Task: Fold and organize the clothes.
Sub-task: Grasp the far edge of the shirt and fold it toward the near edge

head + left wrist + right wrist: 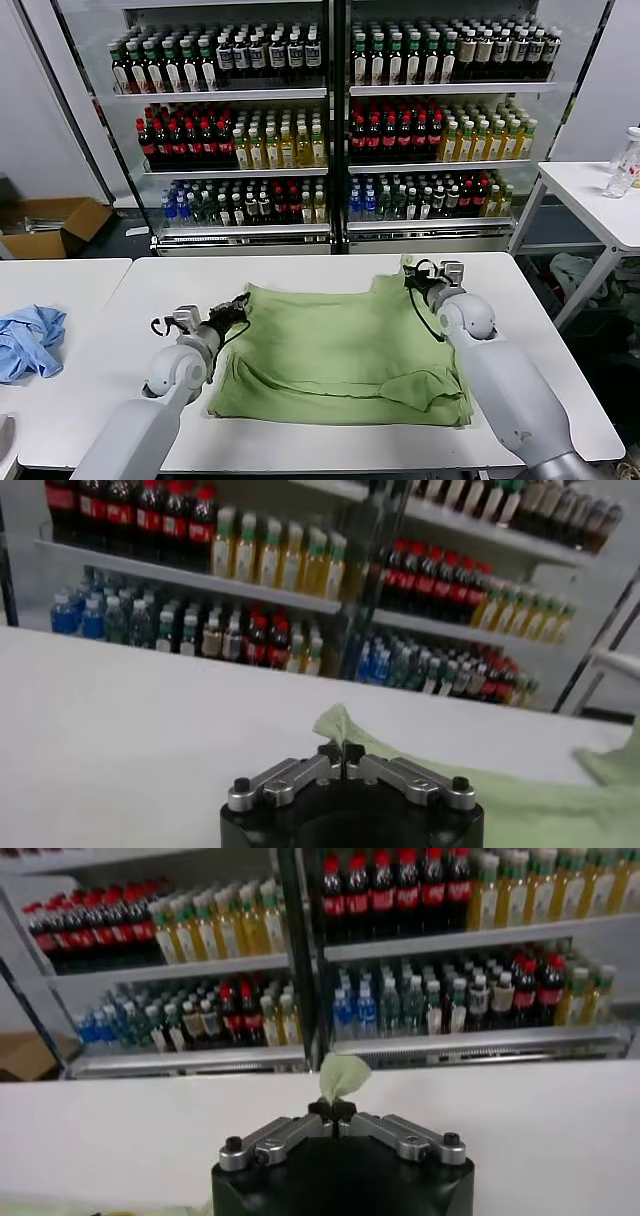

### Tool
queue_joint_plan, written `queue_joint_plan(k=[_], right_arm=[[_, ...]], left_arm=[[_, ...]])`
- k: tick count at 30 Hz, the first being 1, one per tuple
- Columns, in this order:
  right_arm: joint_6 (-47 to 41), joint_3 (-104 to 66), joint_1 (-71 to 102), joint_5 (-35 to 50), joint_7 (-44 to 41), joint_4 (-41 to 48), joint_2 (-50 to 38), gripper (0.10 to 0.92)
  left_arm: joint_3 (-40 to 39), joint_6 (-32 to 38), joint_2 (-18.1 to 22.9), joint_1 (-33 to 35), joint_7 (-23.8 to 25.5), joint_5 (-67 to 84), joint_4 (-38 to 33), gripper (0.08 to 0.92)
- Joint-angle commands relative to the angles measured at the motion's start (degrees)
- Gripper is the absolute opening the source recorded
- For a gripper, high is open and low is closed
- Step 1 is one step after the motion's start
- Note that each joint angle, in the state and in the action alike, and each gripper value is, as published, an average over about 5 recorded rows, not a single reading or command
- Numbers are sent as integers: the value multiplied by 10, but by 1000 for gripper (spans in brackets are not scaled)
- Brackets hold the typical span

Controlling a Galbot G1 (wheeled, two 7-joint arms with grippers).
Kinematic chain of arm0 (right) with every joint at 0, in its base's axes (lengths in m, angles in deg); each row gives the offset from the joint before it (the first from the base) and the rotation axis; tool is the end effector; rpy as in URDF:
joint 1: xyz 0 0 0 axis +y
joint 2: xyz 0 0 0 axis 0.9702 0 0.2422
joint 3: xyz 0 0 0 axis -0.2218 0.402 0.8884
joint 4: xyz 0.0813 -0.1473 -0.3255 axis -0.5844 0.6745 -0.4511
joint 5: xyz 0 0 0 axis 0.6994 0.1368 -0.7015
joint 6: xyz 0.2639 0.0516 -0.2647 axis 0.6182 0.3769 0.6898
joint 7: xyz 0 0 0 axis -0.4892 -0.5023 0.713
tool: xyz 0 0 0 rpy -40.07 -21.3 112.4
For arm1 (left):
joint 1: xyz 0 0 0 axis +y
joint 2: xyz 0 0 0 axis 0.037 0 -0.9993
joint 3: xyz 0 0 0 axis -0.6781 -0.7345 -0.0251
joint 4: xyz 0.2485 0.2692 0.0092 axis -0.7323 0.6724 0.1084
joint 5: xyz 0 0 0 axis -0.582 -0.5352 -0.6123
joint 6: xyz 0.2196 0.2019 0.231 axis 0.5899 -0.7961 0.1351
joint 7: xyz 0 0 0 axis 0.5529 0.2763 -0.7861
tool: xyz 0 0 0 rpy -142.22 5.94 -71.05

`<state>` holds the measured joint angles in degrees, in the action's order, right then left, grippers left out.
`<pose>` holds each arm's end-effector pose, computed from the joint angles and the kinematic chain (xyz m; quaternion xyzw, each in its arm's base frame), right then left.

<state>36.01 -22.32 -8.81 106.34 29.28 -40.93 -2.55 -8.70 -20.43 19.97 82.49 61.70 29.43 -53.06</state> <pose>0.4870 -0.0613 -0.2484 0.0888 -0.9756 -0.0387 0.1970 0.4197 0.0741 -0.3111 -0.1024 -0.9679 0.1243 0.1930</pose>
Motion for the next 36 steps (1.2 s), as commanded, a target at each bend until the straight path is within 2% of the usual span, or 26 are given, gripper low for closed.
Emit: queue_joint_plan(k=[1, 13, 18, 22, 24, 30, 36], right_arm=[[-1, -65, 135, 9, 11, -200, -57, 107], [-18, -210, 360, 2, 26, -353, -57, 107], [-30, -231, 426, -19, 30, -378, -41, 107], [-35, -217, 442, -68, 32, -370, -28, 112], [-35, -204, 444, -95, 33, -365, -20, 129], [-23, -192, 462, -134, 29, -382, -13, 285], [-12, -202, 473, -129, 28, -387, -17, 458]], left_arm=[[30, 15, -17, 63, 2, 43, -105, 84], [77, -10, -40, 189, -2, 21, -220, 84], [89, -24, -46, 232, -1, 1, -239, 84], [86, -35, -45, 245, 2, -31, -236, 92], [79, -36, -41, 248, 3, -57, -234, 124], [61, -17, -19, 270, -9, -153, -242, 285], [57, 12, 12, 290, -72, -232, -240, 467]])
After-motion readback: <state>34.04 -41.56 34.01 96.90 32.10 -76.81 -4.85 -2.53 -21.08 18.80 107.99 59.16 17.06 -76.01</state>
